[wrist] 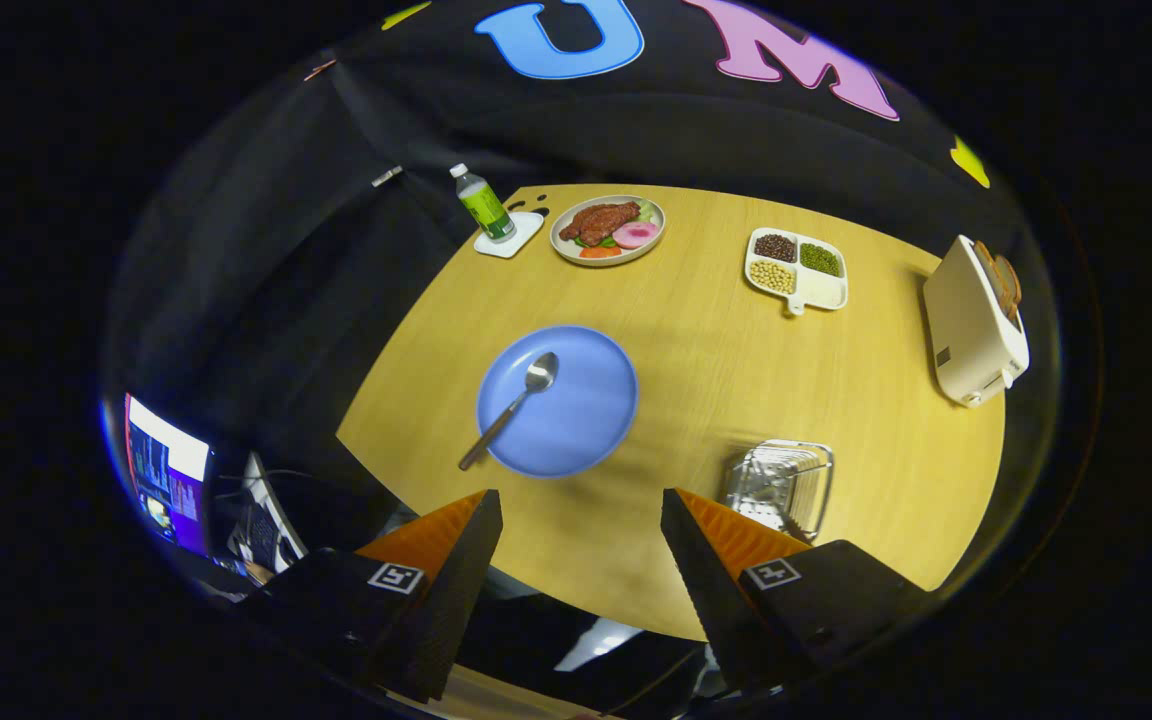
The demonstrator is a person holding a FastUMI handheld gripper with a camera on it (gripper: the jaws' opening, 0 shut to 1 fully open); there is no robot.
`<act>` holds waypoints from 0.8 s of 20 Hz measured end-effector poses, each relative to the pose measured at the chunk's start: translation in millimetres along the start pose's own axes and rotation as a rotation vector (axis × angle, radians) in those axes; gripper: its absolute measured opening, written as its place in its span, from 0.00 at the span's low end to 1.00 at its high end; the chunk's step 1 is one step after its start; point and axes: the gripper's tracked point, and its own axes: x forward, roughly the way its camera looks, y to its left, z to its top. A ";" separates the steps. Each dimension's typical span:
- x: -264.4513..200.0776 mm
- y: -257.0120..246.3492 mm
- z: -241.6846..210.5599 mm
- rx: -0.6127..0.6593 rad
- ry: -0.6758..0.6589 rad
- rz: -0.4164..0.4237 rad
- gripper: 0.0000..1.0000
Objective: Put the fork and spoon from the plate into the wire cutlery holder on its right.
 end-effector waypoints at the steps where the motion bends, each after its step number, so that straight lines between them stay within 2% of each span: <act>1: 7.1 11.0 -2.5 0.029 -0.001 0.022 0.99; 8: 94.1 54.4 -6.6 0.124 0.042 0.017 1.00; 16: 182.8 35.0 -16.6 0.205 0.148 -0.092 1.00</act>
